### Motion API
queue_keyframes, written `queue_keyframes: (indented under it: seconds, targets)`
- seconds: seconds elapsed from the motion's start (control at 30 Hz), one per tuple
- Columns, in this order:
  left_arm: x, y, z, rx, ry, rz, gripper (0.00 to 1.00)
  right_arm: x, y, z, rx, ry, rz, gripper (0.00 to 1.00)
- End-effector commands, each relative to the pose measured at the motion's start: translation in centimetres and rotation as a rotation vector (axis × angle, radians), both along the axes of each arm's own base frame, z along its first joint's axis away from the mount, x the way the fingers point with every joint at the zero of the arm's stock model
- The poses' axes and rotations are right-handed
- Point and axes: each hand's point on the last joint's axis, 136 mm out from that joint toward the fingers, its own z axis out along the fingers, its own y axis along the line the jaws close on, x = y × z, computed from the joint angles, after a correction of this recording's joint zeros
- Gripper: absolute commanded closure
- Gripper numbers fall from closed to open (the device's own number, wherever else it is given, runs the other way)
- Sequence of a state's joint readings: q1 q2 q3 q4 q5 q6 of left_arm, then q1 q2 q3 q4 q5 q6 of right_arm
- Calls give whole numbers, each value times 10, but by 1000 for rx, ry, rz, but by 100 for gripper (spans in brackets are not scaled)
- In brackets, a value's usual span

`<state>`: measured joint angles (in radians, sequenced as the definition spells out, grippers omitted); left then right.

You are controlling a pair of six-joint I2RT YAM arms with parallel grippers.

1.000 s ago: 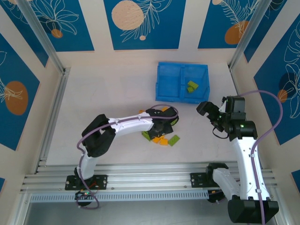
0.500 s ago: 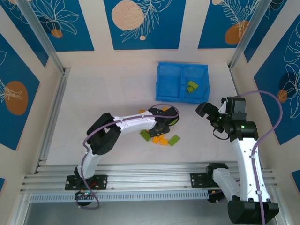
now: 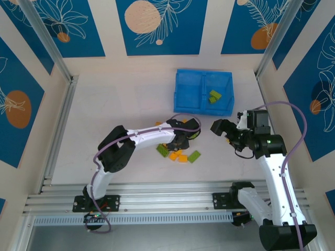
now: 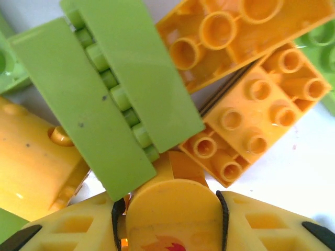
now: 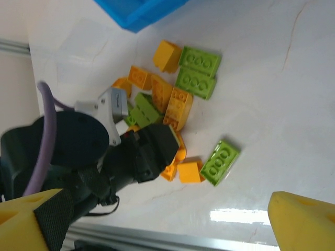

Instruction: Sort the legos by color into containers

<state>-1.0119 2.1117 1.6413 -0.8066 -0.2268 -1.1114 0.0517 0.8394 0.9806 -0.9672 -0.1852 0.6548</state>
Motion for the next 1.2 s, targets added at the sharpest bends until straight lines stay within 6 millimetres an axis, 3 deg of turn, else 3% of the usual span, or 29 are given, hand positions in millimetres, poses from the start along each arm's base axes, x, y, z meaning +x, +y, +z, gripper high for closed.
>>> queue_keyframes:
  seconds: [0.0,0.17,0.27,0.33,0.53,0.7,0.87,0.97,1.17]
  targets:
    - [18,-5,46,-20,-93,-84,69,-13,6,0,27,26,22,3]
    - [40,-6,109,-49,-239,-122,71,-11,-7,14,-15,-31,-56,3]
    - [71,-3,144,-31,-371,-130,71,-10,-15,22,-36,-74,-106,2]
    - [102,-5,163,-29,-462,-141,71,-10,-17,25,-36,-95,-123,2]
    - [199,-24,181,-3,-658,-192,73,-11,-14,25,-11,-90,-127,2]
    - [252,-53,173,-59,-742,-261,72,-17,-16,26,-18,-98,-133,2]
    - [272,-72,167,-123,-812,-291,65,-23,-19,26,-32,-103,-143,2]
    - [273,-74,175,-151,-827,-279,48,-24,-19,27,-27,-103,-145,2]
    - [253,-64,235,-200,-850,-291,35,-22,-18,31,-14,-115,-146,2]
